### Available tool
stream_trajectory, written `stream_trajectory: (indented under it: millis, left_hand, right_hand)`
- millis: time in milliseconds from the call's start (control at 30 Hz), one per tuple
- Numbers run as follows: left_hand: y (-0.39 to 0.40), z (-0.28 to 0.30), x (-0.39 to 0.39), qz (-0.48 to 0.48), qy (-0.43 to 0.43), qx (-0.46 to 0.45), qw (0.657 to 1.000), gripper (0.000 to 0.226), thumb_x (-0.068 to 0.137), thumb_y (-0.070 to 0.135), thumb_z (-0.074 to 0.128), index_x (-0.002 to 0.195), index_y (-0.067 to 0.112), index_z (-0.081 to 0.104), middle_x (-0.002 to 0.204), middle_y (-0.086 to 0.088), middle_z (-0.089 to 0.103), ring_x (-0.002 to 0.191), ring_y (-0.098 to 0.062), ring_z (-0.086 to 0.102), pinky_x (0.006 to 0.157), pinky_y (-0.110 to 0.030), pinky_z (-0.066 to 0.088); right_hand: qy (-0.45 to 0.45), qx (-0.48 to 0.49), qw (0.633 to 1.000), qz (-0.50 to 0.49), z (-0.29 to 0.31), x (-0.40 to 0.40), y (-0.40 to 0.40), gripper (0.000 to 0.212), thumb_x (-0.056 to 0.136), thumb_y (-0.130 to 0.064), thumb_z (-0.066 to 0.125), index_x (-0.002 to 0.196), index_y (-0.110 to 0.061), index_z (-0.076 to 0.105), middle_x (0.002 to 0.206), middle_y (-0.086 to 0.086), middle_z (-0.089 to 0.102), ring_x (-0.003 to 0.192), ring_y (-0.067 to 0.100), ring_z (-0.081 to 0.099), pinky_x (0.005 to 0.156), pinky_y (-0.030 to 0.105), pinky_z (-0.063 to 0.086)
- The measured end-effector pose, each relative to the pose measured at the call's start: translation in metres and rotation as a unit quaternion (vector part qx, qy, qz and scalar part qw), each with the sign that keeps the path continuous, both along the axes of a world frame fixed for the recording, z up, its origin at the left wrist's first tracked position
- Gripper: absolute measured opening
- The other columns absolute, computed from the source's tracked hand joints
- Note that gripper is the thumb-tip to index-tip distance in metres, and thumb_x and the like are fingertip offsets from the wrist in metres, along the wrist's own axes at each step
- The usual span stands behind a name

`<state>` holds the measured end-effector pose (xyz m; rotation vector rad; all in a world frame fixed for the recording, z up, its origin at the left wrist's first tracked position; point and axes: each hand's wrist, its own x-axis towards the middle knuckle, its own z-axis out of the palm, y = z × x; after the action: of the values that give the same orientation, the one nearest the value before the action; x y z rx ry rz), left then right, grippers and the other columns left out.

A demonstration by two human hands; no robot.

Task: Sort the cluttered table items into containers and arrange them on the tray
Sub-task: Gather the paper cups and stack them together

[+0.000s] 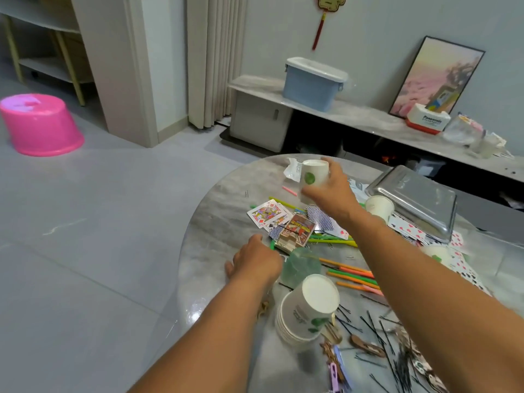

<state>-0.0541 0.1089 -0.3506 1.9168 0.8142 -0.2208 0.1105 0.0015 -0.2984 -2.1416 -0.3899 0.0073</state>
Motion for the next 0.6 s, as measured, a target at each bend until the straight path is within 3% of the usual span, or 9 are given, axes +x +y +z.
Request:
stream_trajectory:
  millis: [67, 200, 367, 500, 600]
  left_hand:
    - [-0.004, 0.001, -0.001, 0.02, -0.028, -0.046, 0.998, 0.064, 0.088, 0.014, 0.046, 0.15, 0.028, 0.038, 0.152, -0.006, 0.045, 0.136, -0.031, 0.043, 0.116, -0.047, 0.033]
    - [-0.008, 0.006, -0.002, 0.049, -0.053, -0.074, 0.995, 0.056, 0.089, 0.01, 0.047, 0.143, 0.023, 0.046, 0.145, -0.008, 0.05, 0.129, -0.032, 0.048, 0.114, -0.048, 0.036]
    - [-0.019, 0.01, -0.008, 0.057, -0.054, -0.077, 0.994, 0.055, 0.089, 0.01, 0.048, 0.143, 0.021, 0.048, 0.148, -0.008, 0.049, 0.134, -0.033, 0.045, 0.116, -0.046, 0.034]
    - [-0.025, 0.015, -0.01, 0.053, -0.053, -0.094, 0.993, 0.058, 0.079, 0.016, 0.046, 0.136, 0.019, 0.053, 0.14, -0.012, 0.054, 0.128, -0.036, 0.049, 0.11, -0.045, 0.041]
    - [-0.024, 0.013, -0.012, 0.057, -0.055, -0.09, 0.993, 0.056, 0.074, 0.017, 0.044, 0.128, 0.018, 0.058, 0.131, -0.012, 0.059, 0.122, -0.037, 0.052, 0.108, -0.046, 0.044]
  right_hand:
    - [0.018, 0.102, 0.994, 0.027, 0.017, -0.037, -0.027, 0.089, 0.08, -0.008, 0.074, 0.154, -0.031, 0.029, 0.125, 0.004, 0.055, 0.094, 0.012, 0.066, 0.072, 0.02, 0.056]
    - [0.026, 0.182, 0.98, 0.072, 0.03, -0.113, -0.075, 0.085, 0.078, -0.011, 0.074, 0.142, -0.054, 0.037, 0.12, -0.01, 0.06, 0.102, 0.009, 0.07, 0.075, 0.025, 0.06]
    - [0.026, 0.223, 0.972, 0.071, 0.021, -0.175, -0.1, 0.062, 0.078, -0.015, 0.077, 0.123, -0.044, 0.048, 0.108, -0.012, 0.066, 0.1, 0.017, 0.071, 0.071, 0.029, 0.061]
    - [-0.038, 0.171, 0.981, 0.083, 0.011, -0.203, -0.101, 0.064, 0.073, -0.025, 0.082, 0.125, -0.037, 0.046, 0.115, -0.01, 0.061, 0.103, 0.023, 0.068, 0.081, 0.041, 0.061]
    - [-0.101, 0.079, 0.981, 0.146, -0.004, -0.214, -0.095, 0.066, 0.075, -0.016, 0.083, 0.126, -0.034, 0.046, 0.124, -0.018, 0.054, 0.117, 0.017, 0.06, 0.098, 0.03, 0.05]
